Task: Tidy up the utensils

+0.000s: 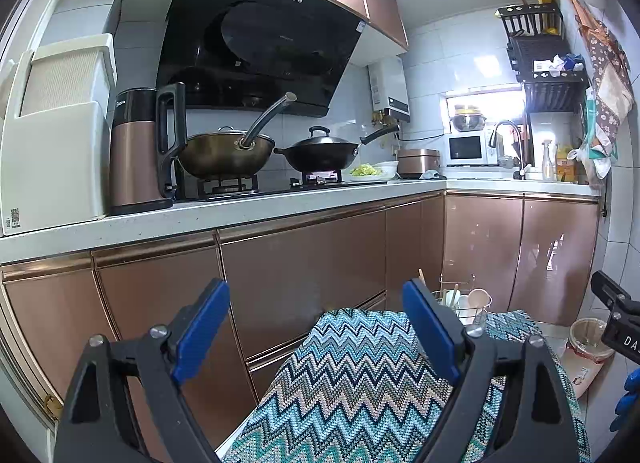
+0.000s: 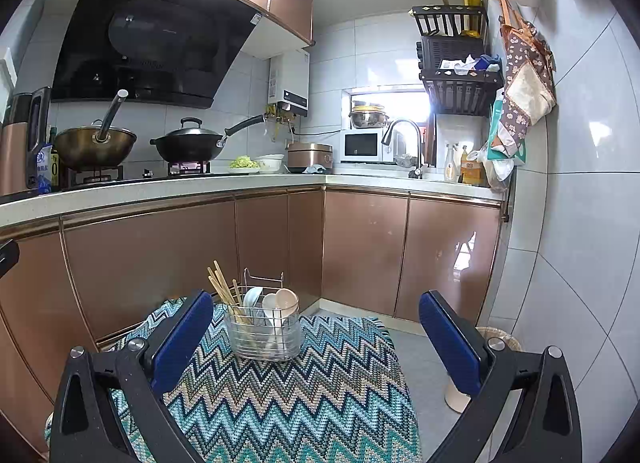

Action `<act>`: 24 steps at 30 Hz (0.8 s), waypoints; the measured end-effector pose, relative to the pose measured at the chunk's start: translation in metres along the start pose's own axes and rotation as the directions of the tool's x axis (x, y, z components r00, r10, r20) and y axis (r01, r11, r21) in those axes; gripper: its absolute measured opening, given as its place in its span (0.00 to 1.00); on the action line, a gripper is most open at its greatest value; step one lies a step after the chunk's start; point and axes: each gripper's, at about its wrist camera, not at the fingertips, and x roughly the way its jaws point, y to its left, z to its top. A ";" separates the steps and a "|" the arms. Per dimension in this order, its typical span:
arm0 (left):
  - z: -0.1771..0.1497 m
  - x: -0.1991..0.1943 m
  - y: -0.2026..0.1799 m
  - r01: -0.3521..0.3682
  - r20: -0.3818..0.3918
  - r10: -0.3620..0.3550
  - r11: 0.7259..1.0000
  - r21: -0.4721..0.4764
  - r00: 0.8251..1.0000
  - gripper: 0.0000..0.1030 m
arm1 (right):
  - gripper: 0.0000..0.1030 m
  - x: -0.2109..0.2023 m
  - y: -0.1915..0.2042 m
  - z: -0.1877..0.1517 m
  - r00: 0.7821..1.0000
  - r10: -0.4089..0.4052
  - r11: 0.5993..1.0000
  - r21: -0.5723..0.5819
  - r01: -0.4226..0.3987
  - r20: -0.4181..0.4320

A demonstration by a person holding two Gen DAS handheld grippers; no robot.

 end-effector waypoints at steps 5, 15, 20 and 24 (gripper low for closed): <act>0.000 0.002 0.000 -0.004 -0.001 0.004 1.000 0.002 1.000 0.85 | 1.00 0.000 0.000 0.000 1.000 -0.003 1.000 -0.001 0.003 0.001; -0.001 0.003 0.002 -0.007 -0.016 0.007 1.000 -0.005 1.000 0.85 | 1.00 0.000 0.000 0.000 1.000 -0.004 1.000 -0.001 0.004 0.002; -0.001 0.003 0.002 -0.006 -0.015 0.006 1.000 -0.003 1.000 0.85 | 1.00 0.000 0.000 -0.001 1.000 -0.004 1.000 -0.001 0.004 0.002; -0.001 0.002 0.001 -0.007 -0.012 0.007 1.000 0.001 1.000 0.85 | 1.00 0.001 -0.001 -0.001 1.000 -0.003 1.000 -0.002 0.003 0.001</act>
